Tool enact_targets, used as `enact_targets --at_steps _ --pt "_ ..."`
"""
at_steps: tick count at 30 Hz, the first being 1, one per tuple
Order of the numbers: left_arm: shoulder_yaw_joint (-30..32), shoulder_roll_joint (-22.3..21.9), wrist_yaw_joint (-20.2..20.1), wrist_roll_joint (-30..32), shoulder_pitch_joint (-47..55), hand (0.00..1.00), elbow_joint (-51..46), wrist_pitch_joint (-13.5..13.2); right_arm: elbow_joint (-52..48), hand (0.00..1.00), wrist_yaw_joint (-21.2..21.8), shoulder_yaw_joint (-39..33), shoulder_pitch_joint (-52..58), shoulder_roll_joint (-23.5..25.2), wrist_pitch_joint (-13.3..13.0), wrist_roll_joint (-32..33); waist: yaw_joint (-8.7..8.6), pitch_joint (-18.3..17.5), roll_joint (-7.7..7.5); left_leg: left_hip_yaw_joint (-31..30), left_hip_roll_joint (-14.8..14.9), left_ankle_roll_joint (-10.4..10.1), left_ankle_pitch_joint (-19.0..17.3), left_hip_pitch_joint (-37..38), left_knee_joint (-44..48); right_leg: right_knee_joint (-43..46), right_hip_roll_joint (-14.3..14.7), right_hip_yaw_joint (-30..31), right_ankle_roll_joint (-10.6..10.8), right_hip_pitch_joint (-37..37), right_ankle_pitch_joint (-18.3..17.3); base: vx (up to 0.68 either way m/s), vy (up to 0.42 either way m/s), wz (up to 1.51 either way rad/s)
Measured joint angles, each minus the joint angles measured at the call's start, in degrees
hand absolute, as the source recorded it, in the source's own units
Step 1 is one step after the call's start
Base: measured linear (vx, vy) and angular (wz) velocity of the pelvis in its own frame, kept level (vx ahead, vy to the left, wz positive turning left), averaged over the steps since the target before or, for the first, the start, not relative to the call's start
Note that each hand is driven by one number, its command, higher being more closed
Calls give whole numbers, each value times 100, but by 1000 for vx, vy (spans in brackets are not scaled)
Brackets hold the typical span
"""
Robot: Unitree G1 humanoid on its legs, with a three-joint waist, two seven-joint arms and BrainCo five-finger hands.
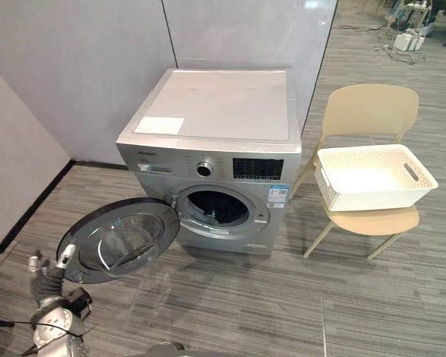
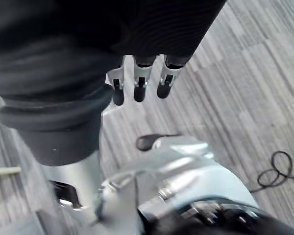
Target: Pick up the laundry basket with both hands and put the clothes into the washing machine.
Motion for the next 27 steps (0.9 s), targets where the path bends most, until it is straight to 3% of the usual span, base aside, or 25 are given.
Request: enact_targets --at_steps 4,7,9,12,14,16,19,21,23,24,25,27 --pt "274 458 377 681 -434 0 -78 241 -57 0 58 107 5 -39 -26 -44 10 -66 95 -2 -164 -122 78 352 -746 -13 2 -94 12 56 -14 -72 91 18" --pt "796 1269 583 1191 -952 0 153 317 -268 0 69 483 39 -132 -45 -44 -41 -86 170 40 -229 -198 133 523 -1146 -80 41 -41 49 34 3 -75 38 -7" --pt "1051 2412 557 1595 -1537 0 1096 498 -557 0 118 850 56 -214 -50 -47 -35 -67 181 190 -252 -198 133 533 -1226 -125 55 102 41 -81 159 -65 40 -31" --pt "1004 3678 314 1764 -2396 0 3050 602 -846 0 264 1304 -13 -275 -65 -66 -49 -25 146 320 -268 -164 158 363 -1213 -87 17 290 43 -391 303 -37 36 -30" --pt "819 4275 168 1750 -2963 0 4236 593 -948 0 262 1442 -97 -284 -87 -56 -63 95 81 374 -256 -133 199 233 -1195 -23 17 381 36 -583 341 -37 11 -17" --pt "229 5237 -217 1583 -4191 0 5853 590 -1010 0 263 1498 -339 -175 -134 -42 -148 451 -182 334 -195 -101 243 -47 -1094 84 45 381 -10 -859 370 -76 -15 -3" --pt "-391 5899 -546 1364 -5421 0 6474 575 -1236 0 257 1561 -453 -26 -149 -15 -168 782 -545 312 -119 -48 350 -527 -1048 103 99 356 -94 -1276 445 -47 -14 3" --pt "-673 6065 -727 1303 -6130 0 6511 546 -1475 0 249 1627 -427 78 -161 35 -278 974 -733 291 -64 -1 412 -946 -982 96 134 238 -151 -1566 537 -2 -10 14" --pt "-1010 6063 -842 1302 -6642 0 6512 525 -1779 0 249 1818 -373 129 -170 128 -258 1111 -948 246 -31 19 456 -1211 -959 112 147 199 -165 -1780 551 7 -10 12" --pt "-1124 6052 -936 1302 -6874 0 6512 525 -2013 0 246 1901 -343 162 -197 204 -261 1247 -893 193 20 20 459 -1446 -897 110 150 137 -180 -1945 563 6 -18 13" --pt "-1192 6038 -952 1301 -6972 0 6512 525 -2142 0 243 1916 -320 189 -220 215 -259 1255 -936 161 65 20 459 -1571 -855 110 167 98 -197 -2016 578 12 -23 16" --pt "-1237 5993 -1049 1287 -7551 0 6504 530 -2736 0 243 2125 -215 306 -304 280 -155 1599 -1001 149 196 19 458 -1837 -643 108 248 -8 -225 -2099 597 17 -30 16"
